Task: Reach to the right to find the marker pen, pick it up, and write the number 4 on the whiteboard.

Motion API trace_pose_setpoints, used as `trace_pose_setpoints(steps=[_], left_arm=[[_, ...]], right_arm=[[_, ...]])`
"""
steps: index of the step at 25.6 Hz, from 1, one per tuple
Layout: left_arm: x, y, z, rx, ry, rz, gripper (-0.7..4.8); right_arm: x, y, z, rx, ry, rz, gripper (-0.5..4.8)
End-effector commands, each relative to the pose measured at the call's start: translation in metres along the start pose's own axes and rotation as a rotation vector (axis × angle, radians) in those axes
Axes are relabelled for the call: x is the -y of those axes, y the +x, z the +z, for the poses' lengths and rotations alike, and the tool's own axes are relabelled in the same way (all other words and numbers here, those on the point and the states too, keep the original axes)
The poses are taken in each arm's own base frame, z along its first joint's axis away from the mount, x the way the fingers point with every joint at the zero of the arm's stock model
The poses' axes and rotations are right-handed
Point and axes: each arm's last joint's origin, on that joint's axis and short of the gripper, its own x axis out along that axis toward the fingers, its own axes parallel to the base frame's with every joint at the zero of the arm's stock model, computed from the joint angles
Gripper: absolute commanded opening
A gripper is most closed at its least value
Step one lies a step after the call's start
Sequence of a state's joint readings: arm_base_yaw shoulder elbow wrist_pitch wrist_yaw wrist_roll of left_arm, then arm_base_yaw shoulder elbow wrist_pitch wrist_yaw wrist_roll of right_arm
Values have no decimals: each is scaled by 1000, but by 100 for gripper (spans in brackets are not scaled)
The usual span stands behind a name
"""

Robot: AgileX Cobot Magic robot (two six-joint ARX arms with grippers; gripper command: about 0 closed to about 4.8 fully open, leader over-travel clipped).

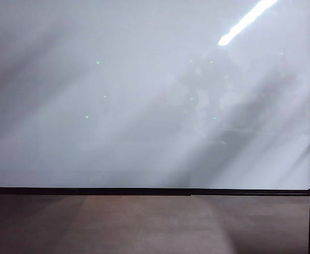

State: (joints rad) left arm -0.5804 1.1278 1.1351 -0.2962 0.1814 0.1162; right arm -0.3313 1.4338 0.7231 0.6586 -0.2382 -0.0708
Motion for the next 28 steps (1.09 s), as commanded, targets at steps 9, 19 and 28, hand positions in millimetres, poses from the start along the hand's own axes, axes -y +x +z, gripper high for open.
trace_pose_setpoints(steps=[9, 19, 28], left_arm=[[-2, 45, -10, -1, 75, -78, -5], [-2, 46, -9, 5, 81, -76, -5], [-2, 47, -11, -14, 76, -79, -5]], right_arm=[[16, 59, -66, 32, -67, 67, 479], [27, 97, -74, 71, -79, 124, 464], [29, 98, -79, 50, -56, 121, 358]])
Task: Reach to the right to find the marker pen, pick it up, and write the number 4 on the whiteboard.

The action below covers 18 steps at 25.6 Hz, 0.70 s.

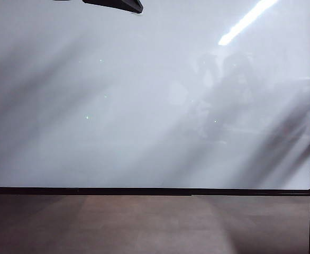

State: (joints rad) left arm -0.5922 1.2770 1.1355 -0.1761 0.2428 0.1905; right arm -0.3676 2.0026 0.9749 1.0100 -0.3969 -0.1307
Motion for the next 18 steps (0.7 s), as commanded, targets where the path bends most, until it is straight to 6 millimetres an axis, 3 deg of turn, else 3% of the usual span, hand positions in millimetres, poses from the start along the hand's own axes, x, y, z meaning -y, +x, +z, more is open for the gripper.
trace_pose_setpoints(steps=[1, 8, 11, 18], left_arm=[[0, -1, 0, -6, 2, -4, -5], [0, -1, -1, -13, 1, -6, -5], [0, -1, -1, -14, 1, -5, -5], [0, -1, -1, -16, 0, -3, -5]], right_arm=[[0, 1, 0, 5, 32, 3, 358], [-2, 2, -5, -4, 37, 35, 349], [-2, 3, -6, -1, 36, 31, 206], [0, 5, -7, -1, 35, 22, 207]])
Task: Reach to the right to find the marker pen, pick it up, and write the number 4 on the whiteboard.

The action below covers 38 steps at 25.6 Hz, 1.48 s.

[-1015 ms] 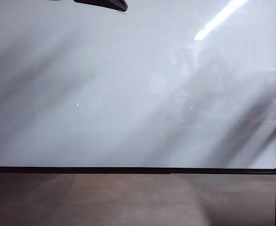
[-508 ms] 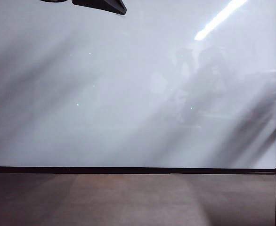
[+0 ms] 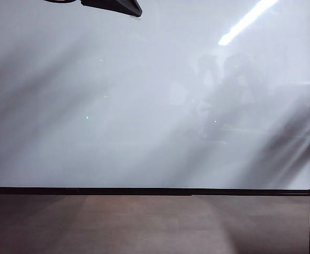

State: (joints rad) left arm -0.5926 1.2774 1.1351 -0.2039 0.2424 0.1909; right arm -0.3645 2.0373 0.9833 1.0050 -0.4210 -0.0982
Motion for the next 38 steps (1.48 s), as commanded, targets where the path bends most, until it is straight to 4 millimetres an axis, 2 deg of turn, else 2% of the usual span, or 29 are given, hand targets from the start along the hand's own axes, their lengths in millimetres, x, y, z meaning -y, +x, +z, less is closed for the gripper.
trace_pose_setpoints(steps=[1, 28, 30, 32, 38], left_arm=[[-1, -1, 2, 11, 6, 2, -5], [0, -2, -1, -21, -2, -4, -5], [0, -2, -2, -28, -4, -5, -5], [0, -2, -2, -33, -5, -6, -5], [0, -2, -2, -34, -5, -7, -5]], right_arm=[[2, 2, 4, 25, -10, -10, 207], [4, 14, 6, 18, -8, -37, 205], [4, 14, 7, 23, -10, -38, 187], [4, 14, 7, 19, -9, -37, 124], [4, 14, 5, 1, -1, -36, 120]])
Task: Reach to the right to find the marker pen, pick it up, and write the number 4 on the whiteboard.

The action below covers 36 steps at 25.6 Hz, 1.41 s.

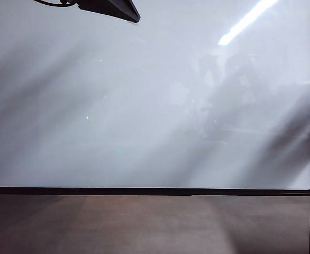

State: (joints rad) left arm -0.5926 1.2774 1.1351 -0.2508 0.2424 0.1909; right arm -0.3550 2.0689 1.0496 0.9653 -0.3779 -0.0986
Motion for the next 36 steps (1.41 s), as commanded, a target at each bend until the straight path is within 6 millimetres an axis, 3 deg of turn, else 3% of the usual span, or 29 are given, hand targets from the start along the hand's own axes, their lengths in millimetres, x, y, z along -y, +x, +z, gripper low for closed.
trace_pose_setpoints(steps=[1, 12, 14, 16, 21, 25, 28, 30, 33, 36], left_arm=[[0, -2, 2, 11, 6, 2, -5], [0, -2, 2, 9, 6, 1, -5], [0, -2, 1, 5, 4, -1, -5], [0, -2, 1, 5, 4, -3, -5], [0, -2, 2, 11, 5, -1, -5], [1, -8, 6, 33, 11, 3, -5], [3, -20, 11, 67, 4, 9, -5], [5, -36, 18, 114, -38, 19, -5], [9, -69, 30, 203, -53, 101, -5], [14, -98, 44, 270, -39, 117, -5]], right_arm=[[0, 0, 2, 8, -2, -3, 120], [0, 2, -5, 8, -2, -5, 110], [0, 2, -5, 8, -2, -5, 70], [0, 2, -5, 9, -2, -5, -6], [1, 0, 4, 47, 39, -43, -6], [19, -20, 48, 90, 64, -182, -6], [39, -55, 78, -67, 160, -272, -6], [40, -93, 111, -189, 232, -315, -6], [10, -146, 174, -145, 226, -304, -6], [-41, -190, 228, 25, 172, -229, -6]])
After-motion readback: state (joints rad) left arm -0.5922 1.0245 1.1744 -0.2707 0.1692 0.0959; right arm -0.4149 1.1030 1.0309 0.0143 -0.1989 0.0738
